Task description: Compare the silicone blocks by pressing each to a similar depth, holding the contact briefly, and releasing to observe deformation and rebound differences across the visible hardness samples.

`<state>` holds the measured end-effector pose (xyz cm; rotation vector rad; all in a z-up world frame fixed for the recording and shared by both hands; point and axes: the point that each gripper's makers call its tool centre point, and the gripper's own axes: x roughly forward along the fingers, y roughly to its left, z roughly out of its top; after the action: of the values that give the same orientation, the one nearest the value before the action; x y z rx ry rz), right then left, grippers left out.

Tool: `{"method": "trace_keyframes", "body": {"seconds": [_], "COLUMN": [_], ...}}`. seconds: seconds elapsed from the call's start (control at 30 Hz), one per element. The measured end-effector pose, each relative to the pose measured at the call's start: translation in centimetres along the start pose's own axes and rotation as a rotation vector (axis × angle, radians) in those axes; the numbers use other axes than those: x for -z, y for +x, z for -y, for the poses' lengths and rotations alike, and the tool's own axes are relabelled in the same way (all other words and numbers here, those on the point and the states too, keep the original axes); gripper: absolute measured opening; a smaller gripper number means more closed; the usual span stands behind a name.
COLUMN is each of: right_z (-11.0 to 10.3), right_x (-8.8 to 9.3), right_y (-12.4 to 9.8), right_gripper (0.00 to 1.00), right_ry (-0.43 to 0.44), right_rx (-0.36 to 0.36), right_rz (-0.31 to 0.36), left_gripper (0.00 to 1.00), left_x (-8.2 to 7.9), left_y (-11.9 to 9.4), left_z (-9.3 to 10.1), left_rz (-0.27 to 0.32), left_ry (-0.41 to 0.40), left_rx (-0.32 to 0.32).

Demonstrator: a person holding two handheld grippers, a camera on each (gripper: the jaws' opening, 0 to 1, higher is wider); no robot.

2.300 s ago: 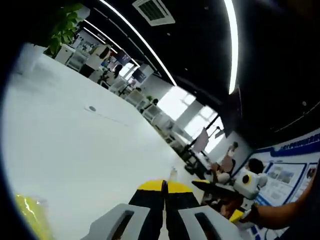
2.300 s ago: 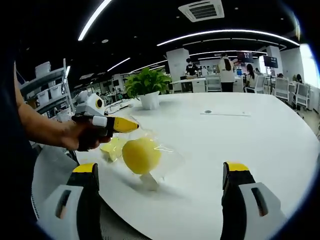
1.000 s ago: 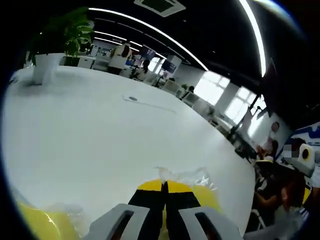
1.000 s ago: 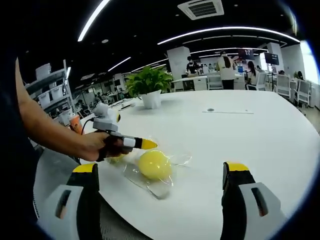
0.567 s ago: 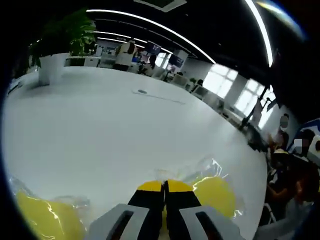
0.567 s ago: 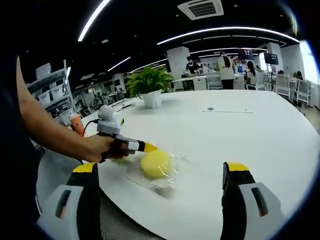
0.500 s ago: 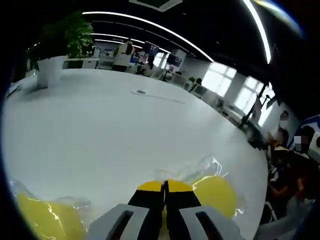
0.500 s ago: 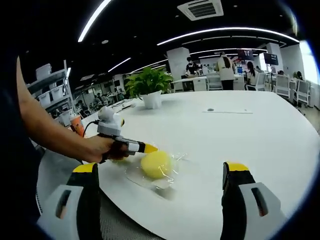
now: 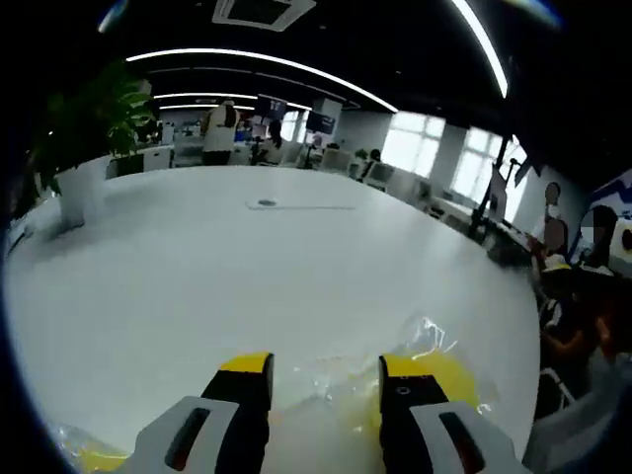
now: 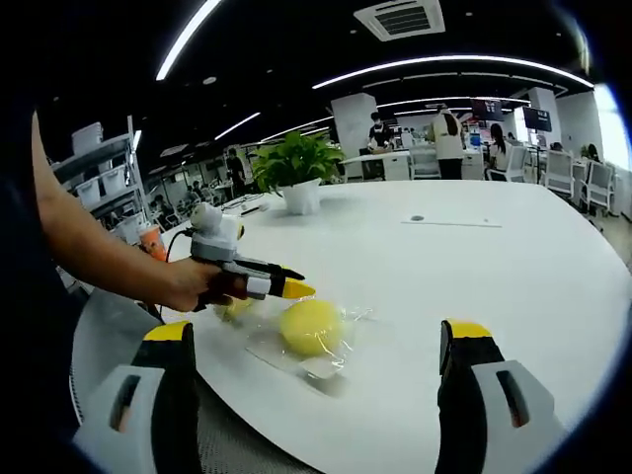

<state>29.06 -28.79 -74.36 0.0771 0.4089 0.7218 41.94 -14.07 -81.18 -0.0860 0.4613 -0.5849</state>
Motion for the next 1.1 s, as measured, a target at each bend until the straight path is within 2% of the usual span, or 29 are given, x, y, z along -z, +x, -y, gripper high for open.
{"method": "trace_keyframes", "body": {"seconds": [0.07, 0.23, 0.27, 0.37, 0.43, 0.47, 0.6, 0.67, 0.73, 0.87, 1.0, 1.1], "right_z": [0.2, 0.5, 0.8, 1.5, 1.9, 2.0, 2.4, 2.4, 2.2, 1.7, 1.6, 1.7], "right_x": [0.1, -1.2, -1.5, -1.6, -1.8, -2.1, -2.3, -2.0, -1.9, -2.2, -2.0, -1.0], "right_y": [0.2, 0.4, 0.5, 0.9, 1.1, 1.2, 1.3, 1.4, 1.4, 1.1, 0.7, 0.2], "right_gripper": [0.96, 0.96, 0.96, 0.96, 0.96, 0.96, 0.96, 0.96, 0.96, 0.96, 0.96, 0.96], "right_ry": [0.011, -0.011, -0.02, -0.04, -0.062, -0.067, -0.067, -0.065, -0.07, -0.062, -0.06, -0.053], "right_rx": [0.005, 0.017, 0.02, 0.034, 0.043, 0.049, 0.052, 0.046, 0.038, 0.042, 0.054, 0.073], "right_rz": [-0.001, 0.007, 0.012, 0.008, -0.001, 0.007, 0.003, -0.007, -0.013, 0.0, 0.017, 0.008], "left_gripper": [0.73, 0.99, 0.99, 1.0, 1.0, 1.0, 1.0, 1.0, 1.0, 1.0, 1.0, 1.0], "left_x": [-2.1, -6.4, -6.8, -8.2, -8.8, -9.0, -8.6, -8.2, -6.9, -4.1, -1.3, 0.1], "left_y": [-0.8, -4.1, -5.4, -8.7, -10.6, -12.1, -15.8, -17.3, -18.9, -21.5, -23.3, -25.3], "left_z": [0.7, 1.5, 1.4, 0.6, -0.4, -1.6, -5.2, -6.2, -7.6, -9.5, -10.3, -10.9], "left_rz": [0.051, 0.126, 0.113, 0.134, 0.14, 0.143, 0.125, 0.132, 0.118, 0.115, 0.083, 0.099], "left_ry": [0.006, 0.072, 0.102, 0.12, 0.133, 0.188, 0.199, 0.198, 0.204, 0.155, 0.148, 0.111], "left_rx": [0.051, 0.188, 0.219, 0.265, 0.262, 0.242, 0.172, 0.145, 0.102, 0.035, -0.005, -0.035]}}
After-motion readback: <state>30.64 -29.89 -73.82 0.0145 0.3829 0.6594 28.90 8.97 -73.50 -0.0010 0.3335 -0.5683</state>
